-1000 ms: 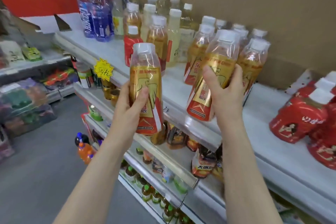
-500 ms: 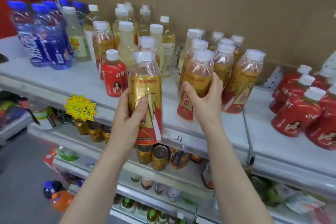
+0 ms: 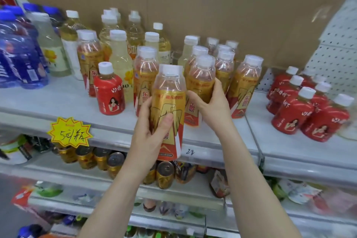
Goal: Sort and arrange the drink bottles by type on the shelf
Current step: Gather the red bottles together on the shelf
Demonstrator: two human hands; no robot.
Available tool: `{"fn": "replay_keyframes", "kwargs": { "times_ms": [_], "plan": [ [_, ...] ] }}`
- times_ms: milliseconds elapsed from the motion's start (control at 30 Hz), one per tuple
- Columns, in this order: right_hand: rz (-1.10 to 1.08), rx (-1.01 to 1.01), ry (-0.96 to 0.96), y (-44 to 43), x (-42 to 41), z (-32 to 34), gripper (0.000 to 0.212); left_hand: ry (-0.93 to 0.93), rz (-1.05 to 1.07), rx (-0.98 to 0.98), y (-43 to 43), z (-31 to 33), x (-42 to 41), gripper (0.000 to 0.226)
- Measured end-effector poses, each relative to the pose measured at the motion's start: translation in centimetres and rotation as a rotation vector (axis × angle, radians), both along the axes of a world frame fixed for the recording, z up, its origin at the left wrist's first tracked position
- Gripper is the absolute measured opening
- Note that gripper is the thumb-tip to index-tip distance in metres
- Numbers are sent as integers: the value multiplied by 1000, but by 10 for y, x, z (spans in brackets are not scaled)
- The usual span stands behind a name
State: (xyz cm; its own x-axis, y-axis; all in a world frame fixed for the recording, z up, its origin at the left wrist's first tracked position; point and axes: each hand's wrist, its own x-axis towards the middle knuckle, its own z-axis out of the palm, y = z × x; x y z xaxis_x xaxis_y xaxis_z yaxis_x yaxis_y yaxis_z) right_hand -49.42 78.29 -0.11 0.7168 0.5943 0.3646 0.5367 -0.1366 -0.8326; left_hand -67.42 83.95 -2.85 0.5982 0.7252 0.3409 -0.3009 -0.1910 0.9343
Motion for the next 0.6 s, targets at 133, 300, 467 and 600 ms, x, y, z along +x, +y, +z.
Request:
{"fn": "replay_keyframes", "kwargs": {
  "times_ms": [133, 300, 467, 600],
  "plan": [
    [-106, 168, -111, -28, -15, 26, 64, 14, -37, 77, -10, 1, 12, 51],
    [72, 91, -140, -57, -58, 55, 65, 30, -76, 164, -27, 13, 29, 54],
    [-31, 125, -152, -69, -44, 60, 60, 172, -7, 421, -24, 28, 37, 60],
    [-179, 138, -181, -77, -21, 62, 63, 137, 467, 536, 18, 34, 27, 65]
  ]
}}
